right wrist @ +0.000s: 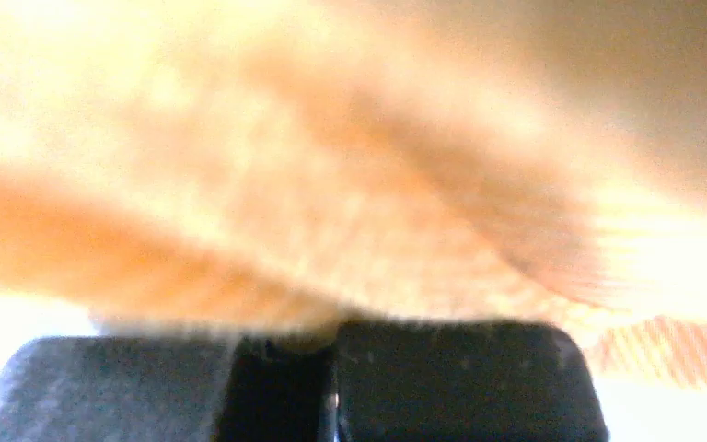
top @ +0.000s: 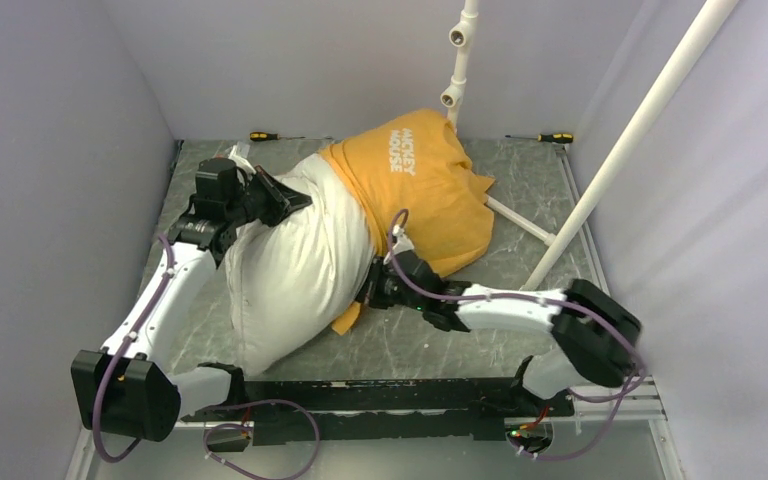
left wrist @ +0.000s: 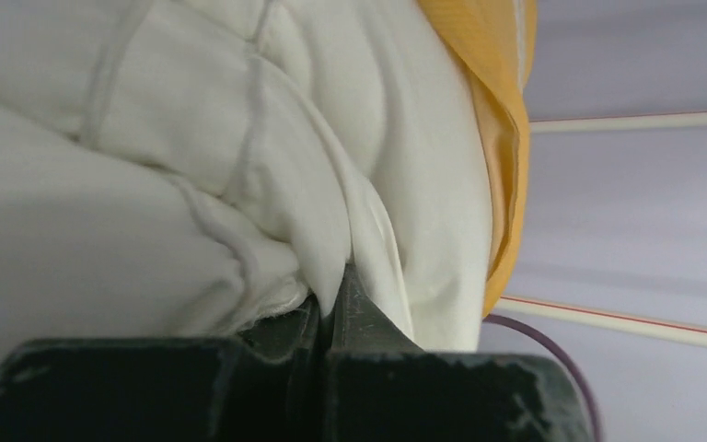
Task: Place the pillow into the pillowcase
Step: Stuff the pillow into the pillowcase.
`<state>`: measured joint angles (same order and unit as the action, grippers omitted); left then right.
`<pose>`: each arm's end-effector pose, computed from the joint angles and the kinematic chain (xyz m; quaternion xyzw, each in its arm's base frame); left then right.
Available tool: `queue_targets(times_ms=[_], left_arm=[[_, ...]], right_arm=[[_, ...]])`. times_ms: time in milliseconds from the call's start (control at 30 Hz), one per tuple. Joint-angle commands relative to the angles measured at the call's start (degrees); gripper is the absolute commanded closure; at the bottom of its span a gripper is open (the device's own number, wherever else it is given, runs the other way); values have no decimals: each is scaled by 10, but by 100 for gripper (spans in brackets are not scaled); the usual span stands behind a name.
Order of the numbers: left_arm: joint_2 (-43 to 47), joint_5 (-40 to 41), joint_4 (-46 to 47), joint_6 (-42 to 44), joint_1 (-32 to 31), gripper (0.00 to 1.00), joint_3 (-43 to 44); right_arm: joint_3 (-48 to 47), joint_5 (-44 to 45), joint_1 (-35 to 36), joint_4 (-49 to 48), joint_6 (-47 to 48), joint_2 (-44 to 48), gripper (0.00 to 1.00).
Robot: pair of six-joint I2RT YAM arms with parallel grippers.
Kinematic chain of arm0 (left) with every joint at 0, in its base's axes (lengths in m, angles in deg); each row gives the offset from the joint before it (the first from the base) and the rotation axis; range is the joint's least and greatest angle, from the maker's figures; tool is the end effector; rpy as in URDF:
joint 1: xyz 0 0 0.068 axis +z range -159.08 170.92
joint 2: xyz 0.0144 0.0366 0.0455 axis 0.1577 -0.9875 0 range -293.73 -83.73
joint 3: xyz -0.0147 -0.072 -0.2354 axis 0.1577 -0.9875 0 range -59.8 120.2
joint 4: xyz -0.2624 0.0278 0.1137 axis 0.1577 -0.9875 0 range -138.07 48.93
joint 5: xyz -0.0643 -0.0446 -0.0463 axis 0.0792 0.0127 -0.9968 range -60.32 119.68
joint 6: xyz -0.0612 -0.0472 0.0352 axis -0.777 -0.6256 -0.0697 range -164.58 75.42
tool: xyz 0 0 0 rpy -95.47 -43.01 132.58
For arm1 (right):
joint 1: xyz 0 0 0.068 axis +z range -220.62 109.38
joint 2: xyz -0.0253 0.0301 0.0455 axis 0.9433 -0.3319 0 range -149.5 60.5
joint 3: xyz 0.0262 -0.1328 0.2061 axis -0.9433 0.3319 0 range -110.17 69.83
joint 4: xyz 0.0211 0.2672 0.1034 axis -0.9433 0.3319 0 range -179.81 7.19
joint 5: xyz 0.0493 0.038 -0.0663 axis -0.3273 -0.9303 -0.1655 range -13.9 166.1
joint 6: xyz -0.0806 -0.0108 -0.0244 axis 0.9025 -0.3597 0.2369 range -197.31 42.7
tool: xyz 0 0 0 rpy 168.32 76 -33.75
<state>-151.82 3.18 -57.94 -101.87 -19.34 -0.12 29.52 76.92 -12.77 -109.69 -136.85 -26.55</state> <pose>0.3259 -0.0929 0.2925 -0.2155 0.8029 -0.4506 0.3254 0.1983 0.3134 0.1256 0.0164 0.8518 0.4443 0.2772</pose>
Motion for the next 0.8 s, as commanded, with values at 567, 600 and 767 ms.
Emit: queue_targets(times_ms=[567, 600, 767], left_arm=[[-54, 166, -269, 138, -33, 71, 99], [-66, 177, -316, 161, -33, 53, 134], [-64, 261, -508, 231, -32, 22, 240]], right_arm=[[-64, -57, -15, 193, 29, 281, 100], [-63, -52, -16, 191, 28, 281, 100], [-102, -56, -22, 226, 47, 246, 100]])
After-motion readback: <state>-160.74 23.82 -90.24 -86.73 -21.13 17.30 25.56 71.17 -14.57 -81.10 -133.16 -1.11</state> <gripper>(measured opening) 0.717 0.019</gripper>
